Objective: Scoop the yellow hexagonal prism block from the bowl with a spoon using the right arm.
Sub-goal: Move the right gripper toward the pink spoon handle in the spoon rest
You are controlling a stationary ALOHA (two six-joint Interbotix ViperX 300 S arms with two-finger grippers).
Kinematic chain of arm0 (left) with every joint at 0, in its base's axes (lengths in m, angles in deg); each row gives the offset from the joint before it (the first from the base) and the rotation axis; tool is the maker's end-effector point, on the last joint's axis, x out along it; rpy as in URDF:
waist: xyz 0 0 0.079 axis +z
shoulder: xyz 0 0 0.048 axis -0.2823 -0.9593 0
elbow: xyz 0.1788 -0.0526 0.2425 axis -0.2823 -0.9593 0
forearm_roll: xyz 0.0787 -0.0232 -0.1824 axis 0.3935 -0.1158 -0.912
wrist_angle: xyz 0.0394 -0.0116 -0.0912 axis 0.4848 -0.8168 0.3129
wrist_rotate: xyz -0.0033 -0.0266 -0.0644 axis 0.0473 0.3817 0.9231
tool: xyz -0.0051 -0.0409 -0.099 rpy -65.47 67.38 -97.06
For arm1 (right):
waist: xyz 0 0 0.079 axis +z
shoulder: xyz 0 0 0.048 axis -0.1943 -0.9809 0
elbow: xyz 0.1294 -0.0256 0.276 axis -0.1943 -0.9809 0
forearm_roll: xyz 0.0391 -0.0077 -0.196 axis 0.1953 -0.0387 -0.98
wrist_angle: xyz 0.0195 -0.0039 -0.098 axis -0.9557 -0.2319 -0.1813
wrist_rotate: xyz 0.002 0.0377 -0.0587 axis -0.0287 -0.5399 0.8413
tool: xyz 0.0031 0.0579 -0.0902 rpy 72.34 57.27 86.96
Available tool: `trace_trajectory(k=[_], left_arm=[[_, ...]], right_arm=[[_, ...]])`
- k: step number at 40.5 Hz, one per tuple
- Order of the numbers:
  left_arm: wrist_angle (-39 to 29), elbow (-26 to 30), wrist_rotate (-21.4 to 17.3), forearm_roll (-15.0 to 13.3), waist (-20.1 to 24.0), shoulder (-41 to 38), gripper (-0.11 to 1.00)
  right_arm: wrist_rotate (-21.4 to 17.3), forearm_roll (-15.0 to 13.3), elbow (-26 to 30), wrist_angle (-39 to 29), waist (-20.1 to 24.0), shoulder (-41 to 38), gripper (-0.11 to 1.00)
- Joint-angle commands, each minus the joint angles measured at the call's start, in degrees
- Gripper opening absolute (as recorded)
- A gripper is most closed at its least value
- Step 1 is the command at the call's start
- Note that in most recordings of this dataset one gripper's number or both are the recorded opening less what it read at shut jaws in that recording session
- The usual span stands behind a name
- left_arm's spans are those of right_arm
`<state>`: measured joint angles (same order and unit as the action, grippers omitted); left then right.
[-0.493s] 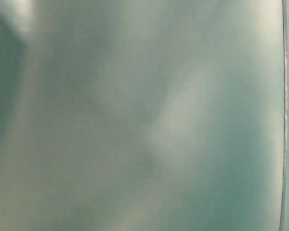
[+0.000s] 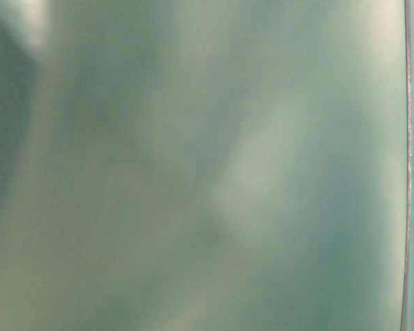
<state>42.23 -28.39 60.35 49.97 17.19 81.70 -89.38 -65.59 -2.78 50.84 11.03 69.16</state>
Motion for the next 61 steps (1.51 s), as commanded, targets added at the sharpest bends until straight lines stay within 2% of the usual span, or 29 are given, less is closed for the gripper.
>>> trace_trajectory(k=[1,19,22,27,30,52,61], left_arm=[[0.4,1.5,0.1,0.1,0.5,-0.3,-0.01],[0.1,1.5,0.3,0.1,0.7,-0.3,-0.01],[0.1,1.5,0.3,0.1,0.7,-0.3,-0.01],[0.1,1.5,0.3,0.1,0.7,-0.3,-0.01],[0.1,1.4,0.3,0.1,0.7,-0.3,-0.01],[-0.3,1.4,0.3,0.1,0.8,-0.4,-0.01],[-0.3,1.4,0.3,0.1,0.7,-0.4,-0.01]], right_arm=[[-0.2,0.3,1.6,-0.1,0.1,-0.3,-0.01],[-2.5,0.3,1.5,-1.0,0.1,-0.5,0.0],[-2.7,0.3,1.6,-1.0,0.1,-0.6,0.08],[-2.8,0.2,1.4,-1.1,0.1,-1.1,0.28],[-2.9,0.3,1.1,-1.1,0.1,-2.1,0.35],[-8.0,0.3,-0.1,0.3,0.4,-15.5,0.33],[-10.6,0.4,-0.6,1.8,2.3,-20.5,0.33]])
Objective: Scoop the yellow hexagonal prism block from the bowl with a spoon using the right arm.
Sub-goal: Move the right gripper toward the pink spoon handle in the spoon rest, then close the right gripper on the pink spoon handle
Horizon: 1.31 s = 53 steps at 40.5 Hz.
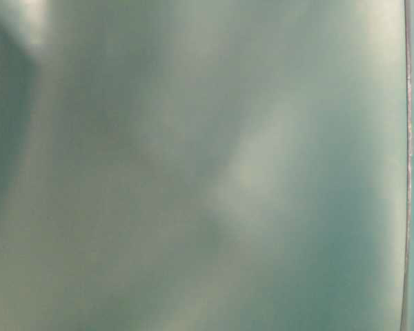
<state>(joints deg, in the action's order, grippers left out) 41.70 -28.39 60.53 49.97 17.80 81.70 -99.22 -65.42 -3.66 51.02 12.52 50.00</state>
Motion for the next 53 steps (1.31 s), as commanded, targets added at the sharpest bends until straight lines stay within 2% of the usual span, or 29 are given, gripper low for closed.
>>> trace_trajectory(k=[1,10,19,25,31,40,45,53], left_arm=[[0.3,1.3,0.1,0.1,0.2,-0.4,-0.01],[0.2,1.4,0.1,0.1,0.1,-0.4,-0.01],[0.0,1.3,0.2,0.1,0.1,-0.4,-0.01],[-0.7,1.3,0.5,0.1,0.2,-0.4,-0.01],[-1.4,1.3,0.9,0.1,0.1,-0.5,-0.01],[-1.6,1.3,0.8,0.1,0.2,-0.4,-0.01],[-1.6,1.3,0.9,0.1,0.4,-0.5,-0.01],[-1.6,1.3,0.8,0.1,1.0,-0.5,-0.01]], right_arm=[[-1.3,0.3,0.2,2.3,1.1,-2.0,0.33],[-4.3,1.1,0.2,5.4,1.6,-6.6,0.34],[-4.6,2.3,-0.1,6.6,2.3,-9.8,0.35],[-4.6,2.7,-1.7,10.4,3.9,-10.7,0.36],[-4.6,4.7,-4.2,14.1,5.4,-11.3,0.36],[-4.6,8.3,-5.9,16.0,8.3,-13.4,0.48],[-4.6,8.6,-6.0,16.2,9.2,-15.8,0.53],[-4.5,8.7,-6.6,20.5,10.9,-21.3,0.54]])
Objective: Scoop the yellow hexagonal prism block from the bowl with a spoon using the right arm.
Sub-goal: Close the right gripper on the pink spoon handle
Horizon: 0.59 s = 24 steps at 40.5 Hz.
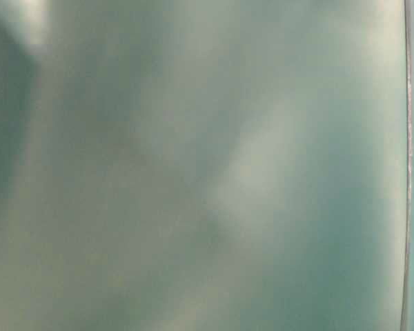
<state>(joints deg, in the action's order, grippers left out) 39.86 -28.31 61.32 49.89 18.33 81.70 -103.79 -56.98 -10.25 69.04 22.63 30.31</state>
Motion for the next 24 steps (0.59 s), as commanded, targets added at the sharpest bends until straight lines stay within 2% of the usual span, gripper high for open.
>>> trace_trajectory(k=[1,7,13,24], left_arm=[[0.3,1.2,0.0,0.2,0.5,-0.5,-0.01],[0.3,1.1,0.0,0.2,1.0,-0.5,-0.01],[0.4,1.1,0.1,0.2,1.3,-0.6,-0.01],[0.3,1.1,0.1,0.2,1.3,-0.7,-0.01]], right_arm=[[0.1,0.2,-0.2,3.4,1.1,-2.5,0.54],[0.1,0.5,-0.9,7.7,2.5,-6.3,0.53],[0.0,2.0,-0.9,10.5,3.8,-9.0,0.53],[0.1,2.5,-0.6,11.3,4.9,-9.4,0.53]])
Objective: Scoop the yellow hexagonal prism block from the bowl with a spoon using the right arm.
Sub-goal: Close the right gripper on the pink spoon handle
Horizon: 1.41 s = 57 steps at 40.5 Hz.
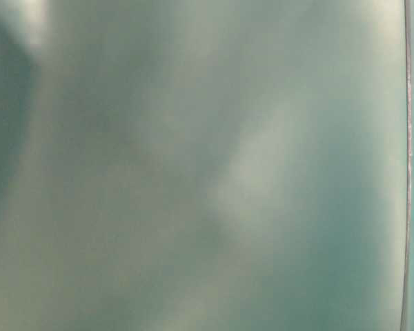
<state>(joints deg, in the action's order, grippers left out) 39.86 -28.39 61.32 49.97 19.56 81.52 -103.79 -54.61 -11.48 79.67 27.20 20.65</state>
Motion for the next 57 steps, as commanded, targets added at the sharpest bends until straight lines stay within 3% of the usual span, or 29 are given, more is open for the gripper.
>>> trace_trajectory(k=[1,26,57], left_arm=[[0.3,1.2,0.1,0.1,0.2,-0.6,-0.01],[0.4,1.2,0.1,0.1,0.1,-0.6,-0.01],[0.3,1.1,0.1,0.1,0.1,-0.6,-0.01]], right_arm=[[0.1,0.2,0.6,0.6,0.4,0.2,0.53],[0.1,3.6,1.4,0.6,3.1,-2.1,0.54],[1.7,3.5,2.6,1.6,4.5,-5.1,0.52]])
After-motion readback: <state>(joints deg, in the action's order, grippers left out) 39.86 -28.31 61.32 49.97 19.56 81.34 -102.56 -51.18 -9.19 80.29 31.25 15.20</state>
